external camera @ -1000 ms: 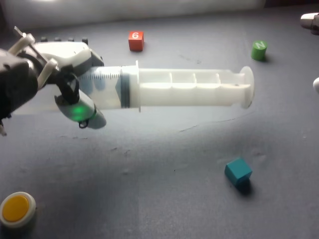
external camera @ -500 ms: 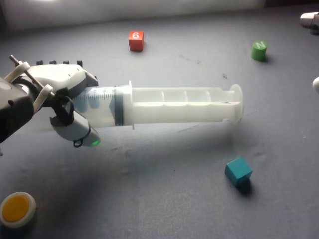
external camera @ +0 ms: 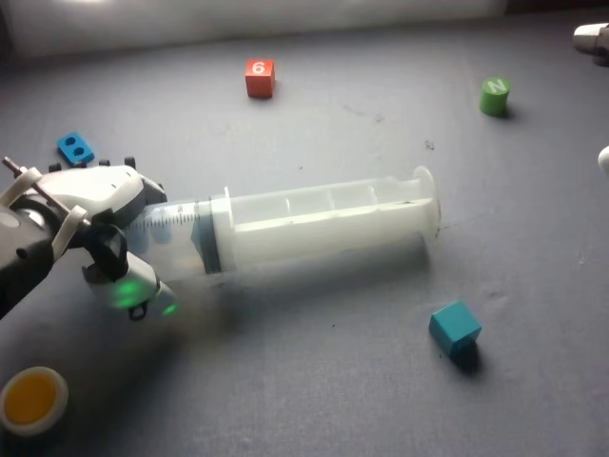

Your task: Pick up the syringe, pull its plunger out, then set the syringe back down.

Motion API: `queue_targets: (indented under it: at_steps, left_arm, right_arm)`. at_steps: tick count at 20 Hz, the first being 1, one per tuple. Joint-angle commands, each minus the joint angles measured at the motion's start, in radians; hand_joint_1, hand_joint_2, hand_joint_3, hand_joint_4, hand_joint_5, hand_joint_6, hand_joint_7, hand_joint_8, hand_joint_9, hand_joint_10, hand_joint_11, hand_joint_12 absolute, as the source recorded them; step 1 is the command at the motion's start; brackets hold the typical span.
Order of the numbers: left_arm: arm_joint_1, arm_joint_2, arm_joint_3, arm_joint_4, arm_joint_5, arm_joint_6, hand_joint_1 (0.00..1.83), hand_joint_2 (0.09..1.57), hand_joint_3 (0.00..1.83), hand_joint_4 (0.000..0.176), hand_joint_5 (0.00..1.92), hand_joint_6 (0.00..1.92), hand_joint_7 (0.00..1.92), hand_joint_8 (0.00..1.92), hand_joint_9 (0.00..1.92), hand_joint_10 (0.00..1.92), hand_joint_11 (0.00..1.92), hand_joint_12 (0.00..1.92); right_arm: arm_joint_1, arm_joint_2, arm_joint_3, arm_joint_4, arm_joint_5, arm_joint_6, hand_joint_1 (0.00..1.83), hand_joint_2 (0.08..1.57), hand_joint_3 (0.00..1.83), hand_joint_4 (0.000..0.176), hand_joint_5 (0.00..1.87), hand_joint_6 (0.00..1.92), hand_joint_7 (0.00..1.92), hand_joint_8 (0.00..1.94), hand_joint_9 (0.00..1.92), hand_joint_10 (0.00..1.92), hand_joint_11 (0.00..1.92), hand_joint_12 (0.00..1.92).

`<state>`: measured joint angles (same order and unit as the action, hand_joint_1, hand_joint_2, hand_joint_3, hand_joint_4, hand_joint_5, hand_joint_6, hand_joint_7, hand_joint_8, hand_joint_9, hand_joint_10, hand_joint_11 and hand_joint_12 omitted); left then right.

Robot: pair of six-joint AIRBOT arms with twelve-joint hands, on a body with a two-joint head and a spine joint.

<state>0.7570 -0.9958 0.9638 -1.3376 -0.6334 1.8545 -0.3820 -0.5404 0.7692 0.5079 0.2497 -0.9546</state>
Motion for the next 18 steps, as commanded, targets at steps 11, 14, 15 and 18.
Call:
queue_targets:
  at_steps: [11, 14, 15, 18]
  left_arm:
    - [0.018, -0.064, -0.001, 0.092, -0.094, -0.055, 0.84, 1.14, 0.00, 0.000, 0.24, 0.77, 0.23, 1.08, 0.15, 1.26, 0.00, 1.45]
    - [0.019, -0.071, -0.002, 0.094, -0.094, -0.055, 0.91, 0.97, 0.00, 0.000, 0.10, 0.54, 0.01, 1.00, 0.00, 1.13, 0.00, 1.09]
    - [0.019, -0.072, -0.003, 0.095, -0.094, -0.055, 0.91, 0.92, 0.00, 0.000, 0.05, 0.54, 0.00, 0.97, 0.00, 1.06, 0.00, 1.00]
    - [0.019, -0.072, -0.002, 0.097, -0.094, -0.055, 0.91, 0.82, 0.00, 0.000, 0.03, 0.59, 0.00, 0.84, 0.00, 0.91, 0.00, 0.78]
  right_arm:
    - [0.006, 0.004, -0.001, -0.025, 0.110, 0.002, 0.82, 1.10, 0.00, 0.000, 0.14, 0.00, 0.22, 0.00, 0.22, 0.00, 0.00, 0.57]
    - [0.006, 0.004, -0.001, -0.025, 0.110, 0.002, 0.84, 1.09, 0.00, 0.000, 0.14, 0.00, 0.22, 0.00, 0.22, 0.00, 0.00, 0.56]
    - [0.006, 0.003, -0.001, -0.025, 0.110, 0.002, 0.86, 1.09, 0.00, 0.000, 0.14, 0.00, 0.21, 0.00, 0.22, 0.00, 0.00, 0.54]
    - [0.006, 0.003, -0.001, -0.025, 0.110, 0.002, 0.88, 1.08, 0.00, 0.000, 0.14, 0.00, 0.20, 0.00, 0.21, 0.00, 0.00, 0.56]
